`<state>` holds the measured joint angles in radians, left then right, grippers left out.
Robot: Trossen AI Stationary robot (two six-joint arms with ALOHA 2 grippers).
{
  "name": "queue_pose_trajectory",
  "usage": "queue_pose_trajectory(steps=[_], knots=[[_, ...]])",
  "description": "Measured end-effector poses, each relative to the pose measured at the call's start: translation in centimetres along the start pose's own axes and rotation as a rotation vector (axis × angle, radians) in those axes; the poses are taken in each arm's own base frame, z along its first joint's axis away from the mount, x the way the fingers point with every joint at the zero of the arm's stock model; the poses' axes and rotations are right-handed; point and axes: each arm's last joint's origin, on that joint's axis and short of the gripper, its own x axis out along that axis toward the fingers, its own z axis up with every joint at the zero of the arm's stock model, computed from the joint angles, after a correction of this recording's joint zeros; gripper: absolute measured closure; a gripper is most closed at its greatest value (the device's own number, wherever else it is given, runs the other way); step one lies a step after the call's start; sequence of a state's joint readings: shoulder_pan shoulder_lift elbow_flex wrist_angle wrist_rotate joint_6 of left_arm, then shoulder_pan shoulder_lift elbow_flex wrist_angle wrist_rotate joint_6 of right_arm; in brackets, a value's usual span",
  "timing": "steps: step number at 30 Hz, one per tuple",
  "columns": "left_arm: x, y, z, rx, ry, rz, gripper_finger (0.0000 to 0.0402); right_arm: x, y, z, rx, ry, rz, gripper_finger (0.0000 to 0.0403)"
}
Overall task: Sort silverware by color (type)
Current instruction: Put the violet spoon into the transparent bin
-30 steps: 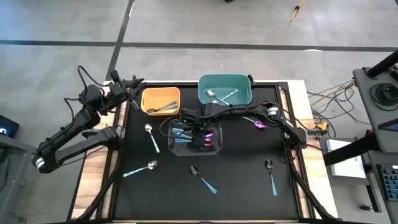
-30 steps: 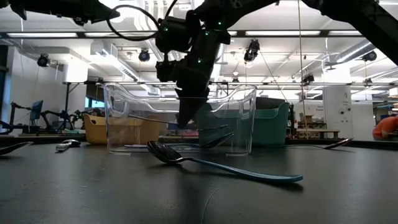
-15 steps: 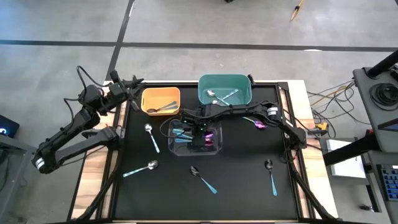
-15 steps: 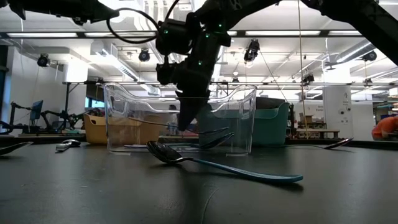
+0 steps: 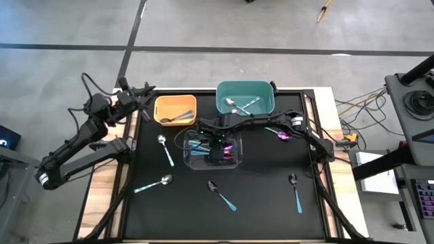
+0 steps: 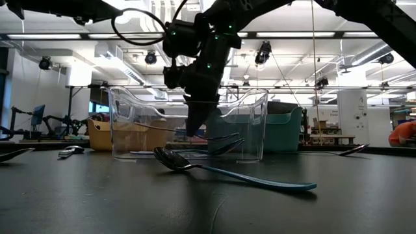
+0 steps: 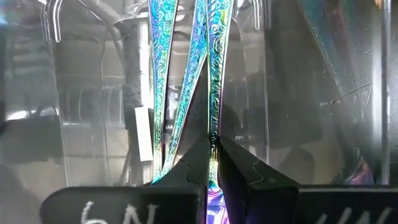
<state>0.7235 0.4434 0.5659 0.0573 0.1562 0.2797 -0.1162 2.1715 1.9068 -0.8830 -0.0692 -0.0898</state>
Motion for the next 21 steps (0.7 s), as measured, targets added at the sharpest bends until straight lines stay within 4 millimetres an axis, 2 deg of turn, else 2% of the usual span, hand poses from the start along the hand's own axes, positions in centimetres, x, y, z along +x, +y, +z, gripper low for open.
queue_pose_trajectory(steps=[18, 21], knots=[[-0.61, -0.02, 0.26, 0.002, -0.015, 0.004, 0.0348, 0.00, 0.00, 0.04, 0.012, -0.004, 0.000, 0.0389], [-0.61, -0.02, 0.27, 0.002, -0.015, 0.005, 0.0348, 0.00, 0.00, 0.06, 0.012, -0.007, 0.000, 0.0378]])
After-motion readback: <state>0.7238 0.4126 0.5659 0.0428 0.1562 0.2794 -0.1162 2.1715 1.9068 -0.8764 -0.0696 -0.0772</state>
